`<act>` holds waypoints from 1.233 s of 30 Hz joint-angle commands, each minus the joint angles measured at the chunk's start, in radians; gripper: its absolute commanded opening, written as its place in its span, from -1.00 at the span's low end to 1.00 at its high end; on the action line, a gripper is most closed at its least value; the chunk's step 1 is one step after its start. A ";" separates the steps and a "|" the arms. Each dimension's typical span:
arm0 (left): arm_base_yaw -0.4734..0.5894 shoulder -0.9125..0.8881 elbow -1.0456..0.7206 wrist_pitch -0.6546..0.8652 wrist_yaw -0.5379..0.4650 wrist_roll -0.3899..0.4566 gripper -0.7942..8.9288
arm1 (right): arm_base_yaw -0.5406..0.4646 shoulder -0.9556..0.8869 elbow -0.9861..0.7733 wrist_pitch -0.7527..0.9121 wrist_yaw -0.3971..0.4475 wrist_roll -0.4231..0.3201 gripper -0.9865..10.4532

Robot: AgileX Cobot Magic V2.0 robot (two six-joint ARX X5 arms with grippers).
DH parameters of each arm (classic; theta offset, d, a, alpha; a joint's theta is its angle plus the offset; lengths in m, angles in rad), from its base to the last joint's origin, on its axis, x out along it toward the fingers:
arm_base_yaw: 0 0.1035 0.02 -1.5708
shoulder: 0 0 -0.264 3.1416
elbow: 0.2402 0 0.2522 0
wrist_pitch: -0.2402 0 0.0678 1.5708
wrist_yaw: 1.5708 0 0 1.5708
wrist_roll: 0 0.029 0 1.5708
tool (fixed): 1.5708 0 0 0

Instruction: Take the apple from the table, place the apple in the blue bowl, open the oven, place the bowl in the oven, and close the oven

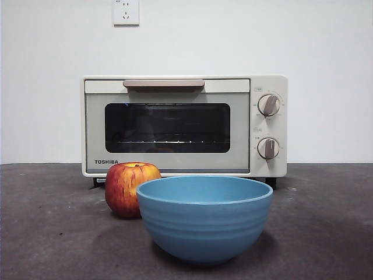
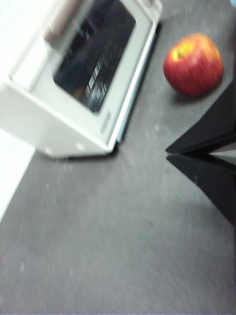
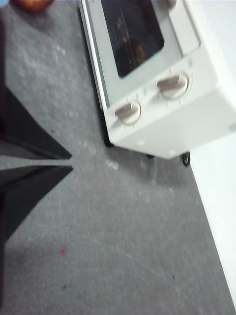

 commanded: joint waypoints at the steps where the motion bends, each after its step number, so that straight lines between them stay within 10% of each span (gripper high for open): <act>1: 0.000 0.037 0.055 -0.011 0.036 -0.021 -0.82 | 0.010 0.011 0.056 -0.030 -0.022 0.014 -0.82; 11: 0.000 0.274 0.301 -0.145 0.177 0.095 -0.82 | 0.055 0.201 0.272 -0.087 -0.128 -0.010 -0.82; 19: -0.037 0.427 0.501 -0.342 0.253 0.229 -0.82 | 0.132 0.475 0.485 -0.267 -0.301 -0.182 -0.82; 27: -0.140 0.501 0.590 -0.518 0.253 0.315 -0.82 | 0.301 0.685 0.665 -0.458 -0.301 -0.371 -0.82; 37: -0.172 0.508 0.592 -0.527 0.253 0.315 -0.82 | 0.467 0.782 0.677 -0.465 -0.248 -0.381 -0.74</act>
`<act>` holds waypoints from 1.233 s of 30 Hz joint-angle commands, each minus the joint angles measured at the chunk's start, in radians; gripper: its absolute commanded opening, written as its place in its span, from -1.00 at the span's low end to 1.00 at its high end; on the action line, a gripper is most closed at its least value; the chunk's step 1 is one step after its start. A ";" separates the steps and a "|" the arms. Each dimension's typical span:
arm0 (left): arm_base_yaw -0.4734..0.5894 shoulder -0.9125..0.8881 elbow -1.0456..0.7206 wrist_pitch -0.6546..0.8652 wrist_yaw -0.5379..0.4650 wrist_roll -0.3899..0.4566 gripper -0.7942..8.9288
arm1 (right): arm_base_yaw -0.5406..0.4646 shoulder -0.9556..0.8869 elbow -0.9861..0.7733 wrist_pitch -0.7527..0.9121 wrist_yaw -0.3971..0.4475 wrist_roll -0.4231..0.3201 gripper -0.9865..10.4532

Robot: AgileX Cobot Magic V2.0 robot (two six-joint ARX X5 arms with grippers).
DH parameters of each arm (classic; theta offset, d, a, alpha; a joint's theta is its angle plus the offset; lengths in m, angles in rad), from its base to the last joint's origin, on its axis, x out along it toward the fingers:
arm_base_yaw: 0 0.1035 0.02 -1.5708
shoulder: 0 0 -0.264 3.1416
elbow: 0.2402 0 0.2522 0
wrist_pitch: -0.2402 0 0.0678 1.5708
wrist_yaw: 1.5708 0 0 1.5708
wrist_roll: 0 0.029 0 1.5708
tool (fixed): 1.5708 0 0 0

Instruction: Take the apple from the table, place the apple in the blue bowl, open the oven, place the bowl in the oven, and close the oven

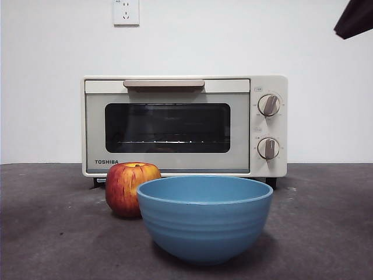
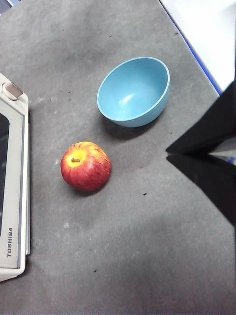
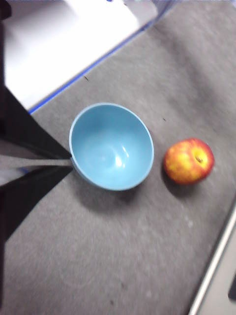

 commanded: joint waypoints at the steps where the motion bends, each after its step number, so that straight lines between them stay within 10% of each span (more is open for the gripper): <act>1: -0.004 0.004 0.021 0.007 0.003 0.016 -0.82 | 0.016 0.012 0.014 0.020 0.003 -0.001 -0.61; 6: -0.004 0.004 0.021 0.007 0.003 0.016 -0.82 | 0.017 0.019 0.014 0.034 0.053 0.070 0.09; 23: -0.004 0.004 0.021 0.008 0.003 0.015 -0.82 | 0.143 0.226 0.041 0.276 0.055 0.220 0.09; 37: -0.004 0.004 0.021 0.007 0.003 0.015 -0.82 | 0.298 0.829 0.473 0.320 0.153 0.216 0.09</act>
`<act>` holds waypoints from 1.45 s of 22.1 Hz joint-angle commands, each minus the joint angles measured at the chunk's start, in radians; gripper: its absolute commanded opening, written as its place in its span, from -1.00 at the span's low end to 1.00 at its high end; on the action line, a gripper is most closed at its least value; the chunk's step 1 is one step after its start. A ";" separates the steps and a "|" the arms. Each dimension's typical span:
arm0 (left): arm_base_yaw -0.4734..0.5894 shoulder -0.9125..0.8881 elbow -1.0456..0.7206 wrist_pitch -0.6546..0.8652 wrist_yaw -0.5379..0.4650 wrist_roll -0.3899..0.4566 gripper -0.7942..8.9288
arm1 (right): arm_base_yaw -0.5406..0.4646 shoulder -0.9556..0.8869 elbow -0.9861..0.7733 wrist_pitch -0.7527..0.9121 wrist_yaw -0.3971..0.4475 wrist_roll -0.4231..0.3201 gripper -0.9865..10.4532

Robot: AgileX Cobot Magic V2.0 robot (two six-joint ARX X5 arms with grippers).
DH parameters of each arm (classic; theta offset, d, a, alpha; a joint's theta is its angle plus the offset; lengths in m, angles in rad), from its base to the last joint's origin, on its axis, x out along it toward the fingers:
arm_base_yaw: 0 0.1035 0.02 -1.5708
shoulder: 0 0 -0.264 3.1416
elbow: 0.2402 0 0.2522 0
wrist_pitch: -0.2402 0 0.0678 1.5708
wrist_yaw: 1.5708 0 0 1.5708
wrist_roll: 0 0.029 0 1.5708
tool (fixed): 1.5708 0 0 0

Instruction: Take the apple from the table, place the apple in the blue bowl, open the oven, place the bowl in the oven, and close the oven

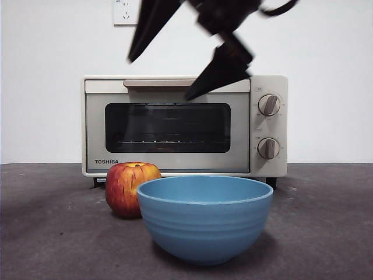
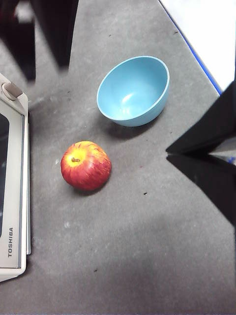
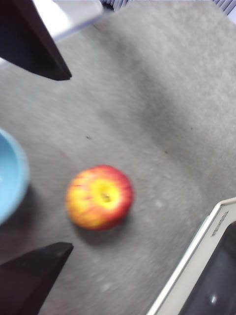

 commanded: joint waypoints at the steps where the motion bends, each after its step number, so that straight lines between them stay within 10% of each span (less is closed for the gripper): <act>1: -0.004 0.004 0.021 0.007 0.003 0.008 -0.82 | 0.024 0.105 0.075 0.006 0.028 0.002 0.09; 18: -0.004 0.004 0.021 0.005 0.003 0.005 -0.82 | 0.075 0.475 0.186 0.075 0.183 -0.007 0.09; 32: -0.004 0.004 0.021 0.007 0.003 0.005 -0.82 | 0.095 0.423 0.250 0.002 0.222 0.029 -0.27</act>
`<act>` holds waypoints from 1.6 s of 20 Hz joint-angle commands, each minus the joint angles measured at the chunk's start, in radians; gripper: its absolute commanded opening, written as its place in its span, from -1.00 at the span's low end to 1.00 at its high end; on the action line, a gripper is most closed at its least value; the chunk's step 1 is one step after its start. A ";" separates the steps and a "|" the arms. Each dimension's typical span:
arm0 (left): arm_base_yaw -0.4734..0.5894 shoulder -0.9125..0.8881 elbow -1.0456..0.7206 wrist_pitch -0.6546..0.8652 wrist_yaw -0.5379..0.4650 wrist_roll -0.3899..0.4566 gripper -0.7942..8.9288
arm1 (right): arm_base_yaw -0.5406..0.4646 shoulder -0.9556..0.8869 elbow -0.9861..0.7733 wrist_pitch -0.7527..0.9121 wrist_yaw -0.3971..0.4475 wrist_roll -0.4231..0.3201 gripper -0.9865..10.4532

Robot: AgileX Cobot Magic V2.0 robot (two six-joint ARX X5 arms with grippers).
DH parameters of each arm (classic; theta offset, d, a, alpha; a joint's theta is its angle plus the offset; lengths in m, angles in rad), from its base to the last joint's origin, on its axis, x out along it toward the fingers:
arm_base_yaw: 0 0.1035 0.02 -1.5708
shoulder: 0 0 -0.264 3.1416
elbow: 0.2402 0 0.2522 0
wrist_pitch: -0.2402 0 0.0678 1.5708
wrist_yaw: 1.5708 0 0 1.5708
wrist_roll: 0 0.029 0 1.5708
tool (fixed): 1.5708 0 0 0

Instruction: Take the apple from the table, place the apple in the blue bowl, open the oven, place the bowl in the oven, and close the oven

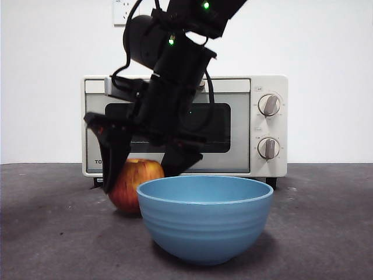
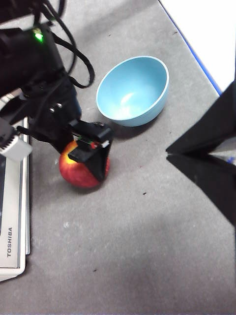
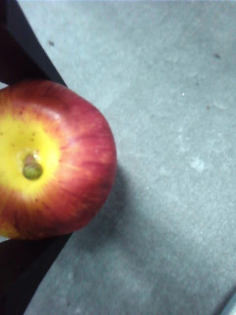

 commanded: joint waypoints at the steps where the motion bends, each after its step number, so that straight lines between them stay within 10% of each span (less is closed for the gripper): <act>1: -0.004 0.004 0.021 0.009 0.003 0.006 -0.82 | 0.012 -0.051 0.061 -0.028 0.000 0.005 -0.27; 9: -0.004 0.004 0.021 0.017 0.003 0.009 -0.82 | 0.022 -0.333 0.001 -0.253 0.005 -0.041 -0.27; 32: -0.004 0.004 0.021 0.013 0.003 0.008 -0.82 | 0.101 -0.540 -0.659 0.254 0.027 0.013 -0.16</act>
